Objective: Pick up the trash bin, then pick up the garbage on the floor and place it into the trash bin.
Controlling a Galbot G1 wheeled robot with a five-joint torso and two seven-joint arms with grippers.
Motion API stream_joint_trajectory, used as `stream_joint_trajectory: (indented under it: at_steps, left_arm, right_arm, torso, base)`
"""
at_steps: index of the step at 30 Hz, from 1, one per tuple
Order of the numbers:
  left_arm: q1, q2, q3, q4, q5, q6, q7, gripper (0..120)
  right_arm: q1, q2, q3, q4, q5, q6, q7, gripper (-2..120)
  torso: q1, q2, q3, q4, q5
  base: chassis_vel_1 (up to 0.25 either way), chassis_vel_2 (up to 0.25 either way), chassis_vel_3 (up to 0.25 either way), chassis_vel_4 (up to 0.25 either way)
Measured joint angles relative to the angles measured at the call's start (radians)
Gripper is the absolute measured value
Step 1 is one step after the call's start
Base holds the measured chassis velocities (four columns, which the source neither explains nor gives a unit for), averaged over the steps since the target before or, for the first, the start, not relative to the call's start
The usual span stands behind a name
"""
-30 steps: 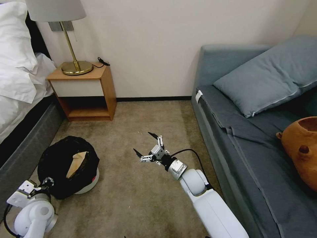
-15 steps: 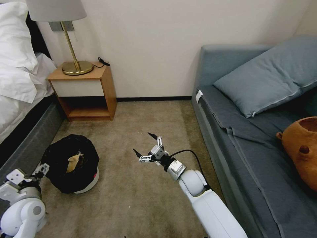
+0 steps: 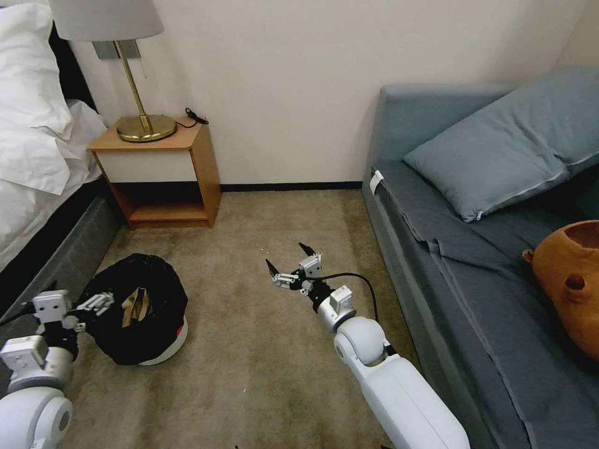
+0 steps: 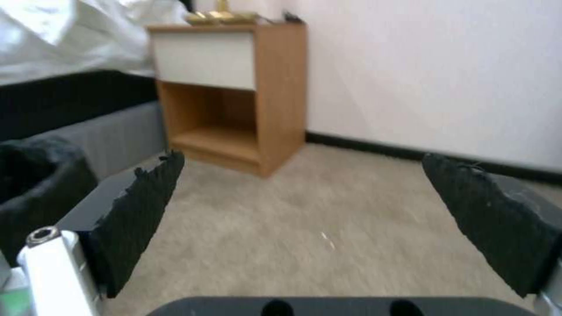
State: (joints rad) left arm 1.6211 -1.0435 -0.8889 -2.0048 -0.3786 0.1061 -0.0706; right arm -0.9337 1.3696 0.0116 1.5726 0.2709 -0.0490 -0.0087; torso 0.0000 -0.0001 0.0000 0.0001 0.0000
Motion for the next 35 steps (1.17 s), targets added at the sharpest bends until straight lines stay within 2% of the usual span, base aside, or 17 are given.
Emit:
stream_joint_trajectory:
  at_steps: [6, 9, 14, 35]
  left_arm:
    - [-0.032, 0.049, 0.045, 0.018, 0.002, -0.012, 0.018, 100]
    - [-0.052, 0.057, 0.066, 0.017, -0.042, 0.001, 0.018, 100]
    - [-0.077, 0.063, 0.09, 0.018, -0.07, 0.008, 0.029, 100]
    - [-0.079, 0.062, 0.09, 0.02, -0.074, 0.01, 0.027, 100]
  right_arm:
    - [0.003, -0.001, 0.019, -0.018, 0.099, -0.086, 0.103, 100]
    - [0.001, -0.002, 0.031, -0.032, 0.119, -0.106, 0.125, 100]
    - [0.006, 0.002, 0.043, -0.068, 0.144, -0.103, 0.134, 100]
    - [0.008, 0.004, 0.045, -0.073, 0.137, -0.091, 0.123, 100]
  torso:
    - [0.0, 0.0, 0.0, -0.0001, 0.0001]
    - [0.0, 0.0, 0.0, -0.0003, 0.0]
    - [0.0, 0.0, 0.0, -0.0002, 0.0]
    - [0.0, 0.0, 0.0, -0.0001, 0.0]
  base:
    - [0.0, 0.0, 0.0, 0.0]
    - [0.0, 0.0, 0.0, 0.0]
    - [0.0, 0.0, 0.0, 0.0]
    - [0.0, 0.0, 0.0, 0.0]
